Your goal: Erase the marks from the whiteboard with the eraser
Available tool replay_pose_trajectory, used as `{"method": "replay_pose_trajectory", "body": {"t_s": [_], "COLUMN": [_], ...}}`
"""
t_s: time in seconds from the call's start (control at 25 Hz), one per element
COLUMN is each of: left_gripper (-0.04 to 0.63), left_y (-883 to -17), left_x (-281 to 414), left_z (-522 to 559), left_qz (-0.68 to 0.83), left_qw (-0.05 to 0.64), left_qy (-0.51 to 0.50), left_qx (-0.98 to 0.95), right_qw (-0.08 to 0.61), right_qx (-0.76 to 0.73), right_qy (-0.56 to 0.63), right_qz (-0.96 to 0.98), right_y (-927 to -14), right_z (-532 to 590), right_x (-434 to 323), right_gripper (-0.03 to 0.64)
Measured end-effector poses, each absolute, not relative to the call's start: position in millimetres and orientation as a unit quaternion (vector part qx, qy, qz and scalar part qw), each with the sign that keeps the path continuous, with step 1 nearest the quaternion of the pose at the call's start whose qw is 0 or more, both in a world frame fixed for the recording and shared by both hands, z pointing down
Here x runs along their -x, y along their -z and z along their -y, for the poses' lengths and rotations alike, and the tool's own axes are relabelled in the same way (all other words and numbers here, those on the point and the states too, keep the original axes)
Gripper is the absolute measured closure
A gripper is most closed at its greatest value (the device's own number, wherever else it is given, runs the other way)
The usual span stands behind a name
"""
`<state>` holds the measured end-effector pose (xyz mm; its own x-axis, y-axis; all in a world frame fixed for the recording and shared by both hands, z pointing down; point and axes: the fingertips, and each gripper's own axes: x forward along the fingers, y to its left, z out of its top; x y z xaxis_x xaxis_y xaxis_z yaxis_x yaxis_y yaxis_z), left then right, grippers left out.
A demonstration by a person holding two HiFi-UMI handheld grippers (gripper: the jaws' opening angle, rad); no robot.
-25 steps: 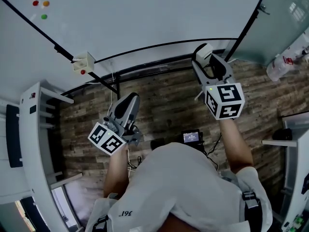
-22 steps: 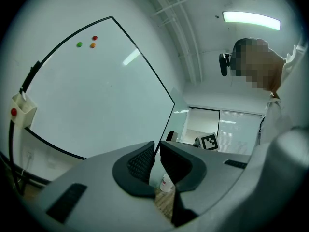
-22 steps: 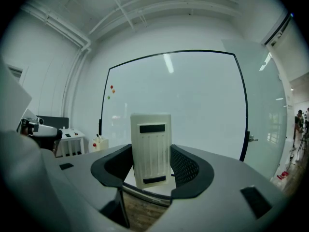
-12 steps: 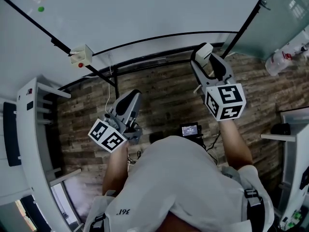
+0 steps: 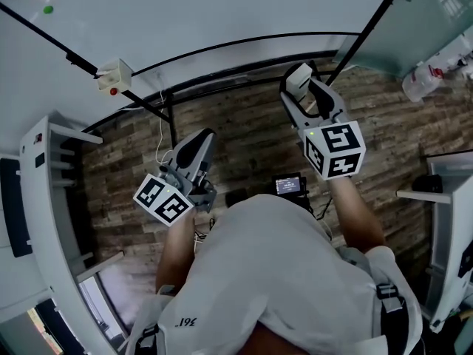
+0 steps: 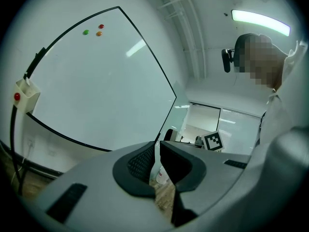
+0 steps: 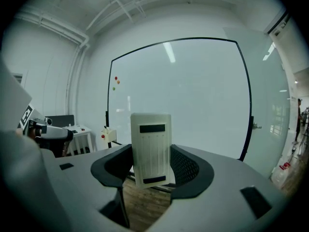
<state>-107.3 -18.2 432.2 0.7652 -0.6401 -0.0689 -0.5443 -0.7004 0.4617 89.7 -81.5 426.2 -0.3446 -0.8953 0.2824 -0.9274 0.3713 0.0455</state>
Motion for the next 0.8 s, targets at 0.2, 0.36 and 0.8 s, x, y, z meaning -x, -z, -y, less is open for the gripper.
{"method": "replay_pose_trajectory", "body": {"t_s": [0.2, 0.36, 0.8], "left_gripper": [0.555, 0.555, 0.555], "left_y": [-440.1, -443.7, -443.0], "left_x": [99.3, 93.3, 83.9], "left_z": [15.4, 11.4, 9.2], "left_qz": [0.316, 0.310, 0.304], "left_qw": [0.221, 0.227, 0.232], "left_qy": [0.106, 0.106, 0.101], "left_qx": [-0.917, -0.917, -0.919], "right_qw": [0.130, 0.133, 0.140], "right_qx": [-0.558, -0.557, -0.554], "right_qy": [-0.071, -0.077, -0.084], "right_qz": [0.817, 0.816, 0.816], "right_y": [-436.2, -442.6, -447.9], "right_z": [77.2, 74.2, 71.9], "right_x": [-91.5, -92.7, -96.2], "right_gripper": [0.357, 0.357, 0.357]}}
